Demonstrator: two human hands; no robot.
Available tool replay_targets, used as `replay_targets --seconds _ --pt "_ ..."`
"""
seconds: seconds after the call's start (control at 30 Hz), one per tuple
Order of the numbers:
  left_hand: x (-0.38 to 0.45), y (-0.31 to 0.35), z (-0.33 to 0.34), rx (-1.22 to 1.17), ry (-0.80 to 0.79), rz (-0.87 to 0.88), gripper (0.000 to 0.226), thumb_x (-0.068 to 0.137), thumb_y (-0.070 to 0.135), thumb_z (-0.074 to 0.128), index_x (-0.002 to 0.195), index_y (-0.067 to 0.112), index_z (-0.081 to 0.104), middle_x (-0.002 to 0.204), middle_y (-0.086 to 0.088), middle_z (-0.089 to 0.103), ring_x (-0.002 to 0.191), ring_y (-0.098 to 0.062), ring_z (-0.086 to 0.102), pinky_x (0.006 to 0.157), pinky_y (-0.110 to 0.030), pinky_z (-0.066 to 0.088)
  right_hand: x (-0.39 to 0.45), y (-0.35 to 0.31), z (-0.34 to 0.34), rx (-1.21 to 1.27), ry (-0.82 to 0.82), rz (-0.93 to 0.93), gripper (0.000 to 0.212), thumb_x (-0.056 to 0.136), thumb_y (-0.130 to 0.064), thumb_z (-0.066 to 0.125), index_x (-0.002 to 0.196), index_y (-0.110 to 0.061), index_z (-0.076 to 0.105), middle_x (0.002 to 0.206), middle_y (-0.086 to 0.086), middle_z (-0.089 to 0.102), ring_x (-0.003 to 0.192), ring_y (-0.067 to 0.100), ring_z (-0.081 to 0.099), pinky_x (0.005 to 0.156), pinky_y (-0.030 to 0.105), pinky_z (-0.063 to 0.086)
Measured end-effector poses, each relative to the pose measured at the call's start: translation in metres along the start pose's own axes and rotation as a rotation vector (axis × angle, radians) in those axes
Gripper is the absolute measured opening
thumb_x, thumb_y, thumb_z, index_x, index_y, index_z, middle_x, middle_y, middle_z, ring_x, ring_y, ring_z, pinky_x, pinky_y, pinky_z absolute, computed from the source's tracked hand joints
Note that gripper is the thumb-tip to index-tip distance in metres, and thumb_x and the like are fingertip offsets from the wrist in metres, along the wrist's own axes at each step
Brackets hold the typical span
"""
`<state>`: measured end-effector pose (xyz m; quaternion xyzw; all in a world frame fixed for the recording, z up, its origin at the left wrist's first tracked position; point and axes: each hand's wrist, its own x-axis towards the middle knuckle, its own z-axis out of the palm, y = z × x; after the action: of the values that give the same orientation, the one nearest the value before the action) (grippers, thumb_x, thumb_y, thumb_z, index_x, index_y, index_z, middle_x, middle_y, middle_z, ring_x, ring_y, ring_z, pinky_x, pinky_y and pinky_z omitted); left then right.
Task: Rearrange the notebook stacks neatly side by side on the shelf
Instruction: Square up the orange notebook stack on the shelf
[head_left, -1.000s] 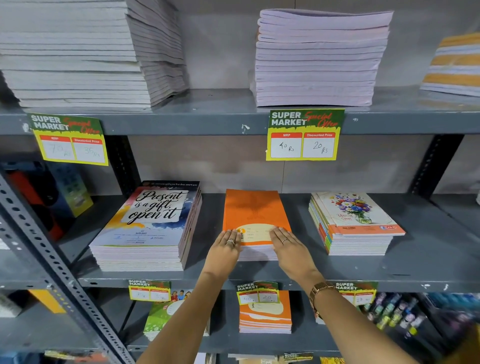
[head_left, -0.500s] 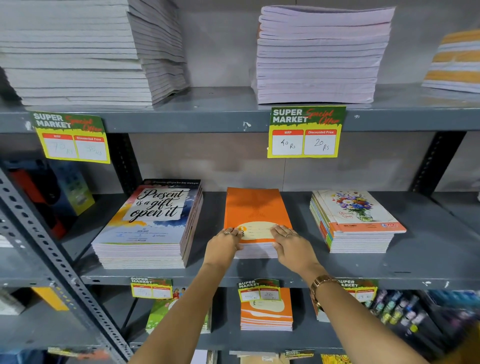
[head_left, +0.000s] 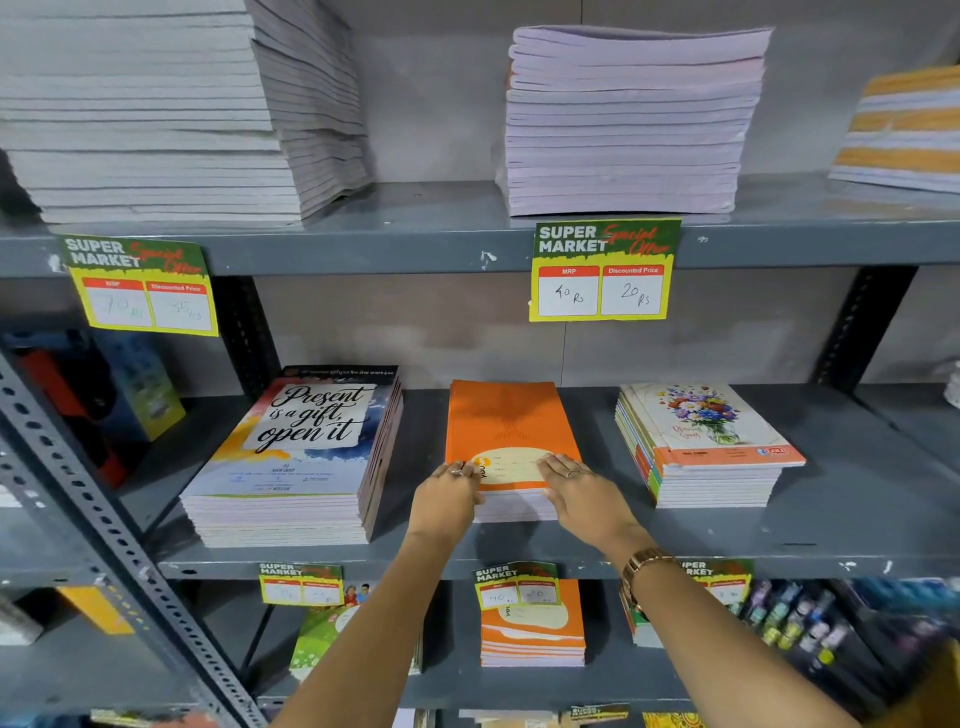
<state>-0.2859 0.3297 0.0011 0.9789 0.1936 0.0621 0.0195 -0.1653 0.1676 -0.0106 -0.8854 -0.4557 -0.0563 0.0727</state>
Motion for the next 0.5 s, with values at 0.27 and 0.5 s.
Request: replay_targets --seconds 0.27,0.5 --pt "-0.0022 0.0003 -0.0019 -0.095 0.020 -0.031 0.040 0.098 0.024 0.046 0.137 0.016 0.041 0.148 -0.007 0.042 0.136 -0.024 0.040 0.104 -0.035 0.043 0.0019 -0.0006 -0.0034 -0.035 -0.044 -0.006 0.049 0.101 -0.028 0.034 0.147 -0.018 0.021 0.157 -0.001 0.023 0.145 0.016 0.018 0.112 0.035 0.033" --pt "-0.0019 0.0024 -0.0066 -0.169 -0.009 -0.073 0.036 0.096 0.016 0.049 0.132 0.014 0.048 0.138 -0.009 0.053 0.113 -0.028 0.059 0.097 -0.035 0.049 0.0017 -0.0050 -0.0006 -0.062 -0.023 0.011 0.048 0.102 -0.025 0.033 0.147 -0.017 0.020 0.157 0.000 0.024 0.145 0.016 0.019 0.112 0.032 0.032"
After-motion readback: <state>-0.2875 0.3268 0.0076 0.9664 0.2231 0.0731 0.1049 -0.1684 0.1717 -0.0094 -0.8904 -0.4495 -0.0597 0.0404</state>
